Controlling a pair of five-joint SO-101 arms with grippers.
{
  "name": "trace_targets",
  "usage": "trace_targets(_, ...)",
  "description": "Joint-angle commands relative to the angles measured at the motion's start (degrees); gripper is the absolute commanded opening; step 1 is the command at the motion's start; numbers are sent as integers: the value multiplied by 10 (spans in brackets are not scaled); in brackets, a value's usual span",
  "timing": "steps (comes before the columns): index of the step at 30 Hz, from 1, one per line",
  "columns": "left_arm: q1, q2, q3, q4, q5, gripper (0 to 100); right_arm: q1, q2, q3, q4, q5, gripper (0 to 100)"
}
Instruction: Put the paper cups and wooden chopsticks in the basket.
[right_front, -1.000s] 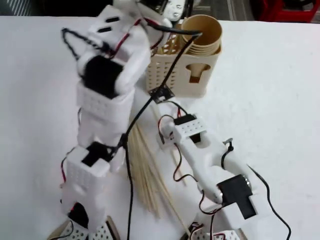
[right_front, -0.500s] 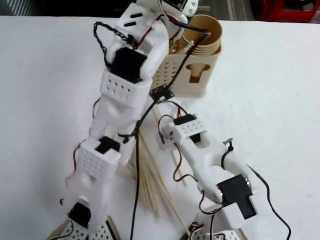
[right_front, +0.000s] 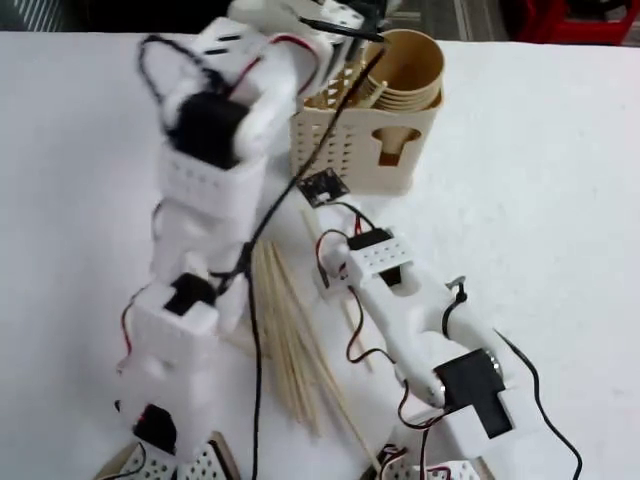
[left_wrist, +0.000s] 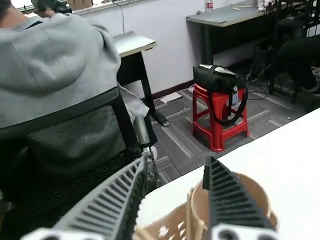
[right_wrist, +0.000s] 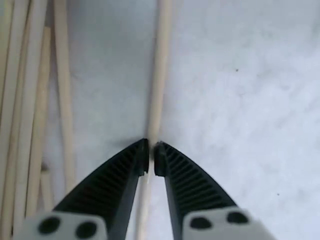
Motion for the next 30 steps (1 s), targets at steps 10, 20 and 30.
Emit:
trace_targets(10, -87, -241, -13, 286, 7, 193, 2, 3, -16, 8, 69, 18)
trace_targets(20, -156, -342, 21, 286, 8, 195, -8, 6, -16, 39, 70, 117)
trace_targets(30, -157, -555, 315, 281, 6, 195, -16, 79, -87, 100, 71, 16)
